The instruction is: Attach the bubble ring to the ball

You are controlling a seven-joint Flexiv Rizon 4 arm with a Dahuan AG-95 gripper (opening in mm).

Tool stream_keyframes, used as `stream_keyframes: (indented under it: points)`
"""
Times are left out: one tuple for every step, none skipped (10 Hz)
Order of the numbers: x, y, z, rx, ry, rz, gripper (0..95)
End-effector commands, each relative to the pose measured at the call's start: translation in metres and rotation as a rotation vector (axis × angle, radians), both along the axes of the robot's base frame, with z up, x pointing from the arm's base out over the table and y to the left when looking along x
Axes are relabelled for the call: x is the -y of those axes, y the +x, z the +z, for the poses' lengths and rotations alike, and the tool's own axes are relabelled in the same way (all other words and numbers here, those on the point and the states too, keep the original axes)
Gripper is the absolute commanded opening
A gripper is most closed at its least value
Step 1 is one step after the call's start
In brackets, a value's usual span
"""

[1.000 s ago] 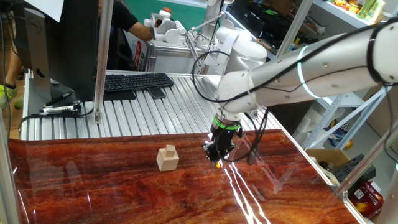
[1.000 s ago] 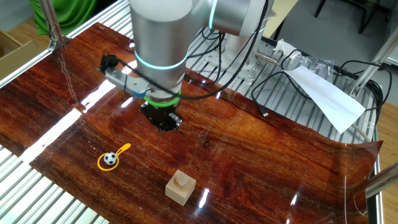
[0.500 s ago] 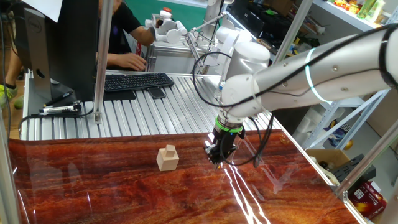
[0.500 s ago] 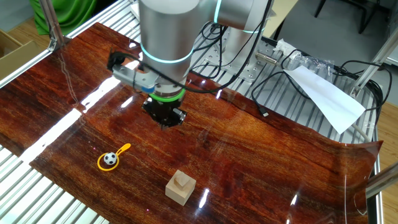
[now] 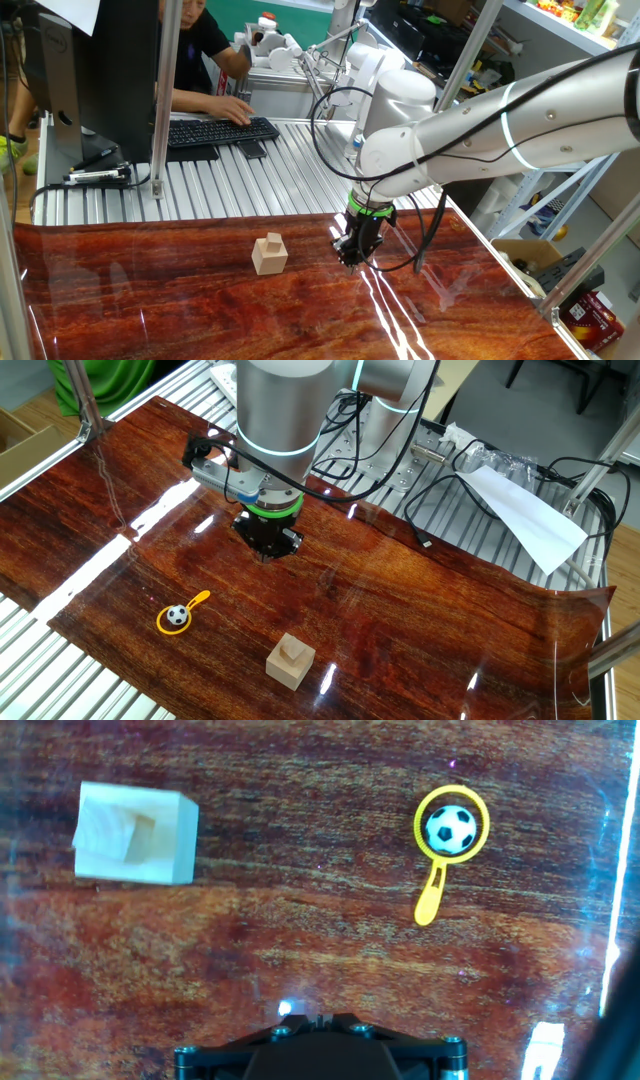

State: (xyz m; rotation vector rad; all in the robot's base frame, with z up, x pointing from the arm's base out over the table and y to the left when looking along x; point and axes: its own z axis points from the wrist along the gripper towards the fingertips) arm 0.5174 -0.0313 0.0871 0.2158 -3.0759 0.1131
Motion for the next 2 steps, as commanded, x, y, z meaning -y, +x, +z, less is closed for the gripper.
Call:
stream_keyframes:
  points:
    - [-0.0005,-0.0001,0.0013,-0.003,-0.003,-0.004,0.0]
    - [-0.0005,-0.0001,0.0013,-0.004,-0.004,-0.005,0.0]
